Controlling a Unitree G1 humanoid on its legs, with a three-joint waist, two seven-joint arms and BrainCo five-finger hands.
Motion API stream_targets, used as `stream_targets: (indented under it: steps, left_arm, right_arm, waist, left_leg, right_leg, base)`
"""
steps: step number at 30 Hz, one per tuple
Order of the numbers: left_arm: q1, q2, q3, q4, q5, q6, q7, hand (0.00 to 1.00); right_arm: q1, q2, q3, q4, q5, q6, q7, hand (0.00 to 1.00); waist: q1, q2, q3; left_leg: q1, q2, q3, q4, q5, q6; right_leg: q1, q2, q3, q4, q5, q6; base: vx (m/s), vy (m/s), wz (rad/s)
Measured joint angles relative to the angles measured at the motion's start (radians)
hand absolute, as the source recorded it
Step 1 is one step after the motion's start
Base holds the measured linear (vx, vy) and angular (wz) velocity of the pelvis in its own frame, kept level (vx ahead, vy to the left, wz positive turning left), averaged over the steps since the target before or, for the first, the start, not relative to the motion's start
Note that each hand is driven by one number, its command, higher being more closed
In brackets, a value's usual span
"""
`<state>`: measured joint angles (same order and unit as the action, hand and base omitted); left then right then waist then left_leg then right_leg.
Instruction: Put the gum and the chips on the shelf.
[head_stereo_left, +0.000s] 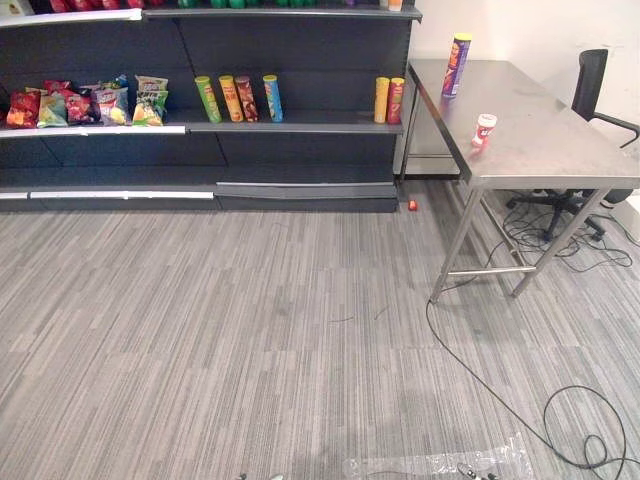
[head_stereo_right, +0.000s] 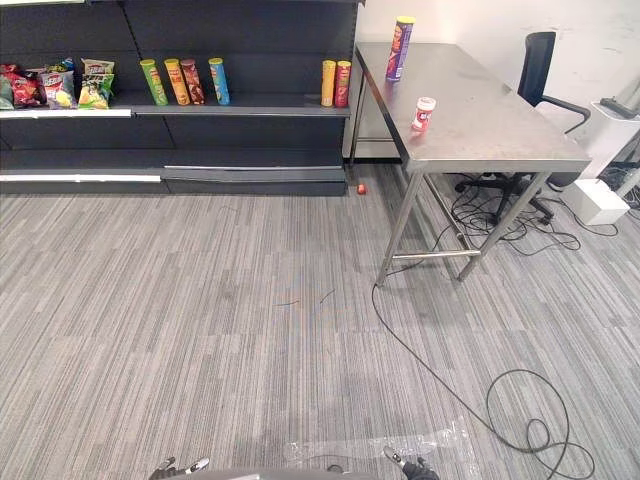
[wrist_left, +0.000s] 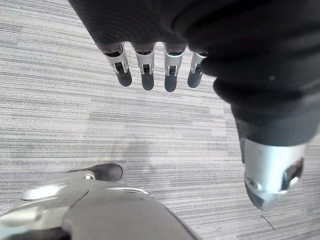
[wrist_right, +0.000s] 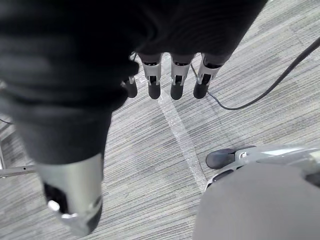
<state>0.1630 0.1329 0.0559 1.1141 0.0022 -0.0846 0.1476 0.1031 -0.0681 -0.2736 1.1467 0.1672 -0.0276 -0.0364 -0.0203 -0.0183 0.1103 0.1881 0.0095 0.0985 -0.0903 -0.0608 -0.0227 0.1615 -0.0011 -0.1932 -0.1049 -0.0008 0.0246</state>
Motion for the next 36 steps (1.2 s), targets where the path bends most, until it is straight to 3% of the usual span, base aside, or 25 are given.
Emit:
stream_targets:
  steps: [36]
  left_arm:
    - [-0.004,0.014,0.001,0.028,0.000,-0.001,-0.008,0.00]
  right_arm:
    - [0.000,0.009,-0.001,0.008,-0.054,0.002,0.002,0.00]
  waist:
    - [0.002,-0.023,-0.008]
  left_leg:
    - [-0.012,0.002,0.003,-0.002,0.000,0.001]
  right_leg:
    - [-0.013,0.002,0.003,-0.006,0.000,0.000]
  base:
    - [-0.01,-0.004,0.00]
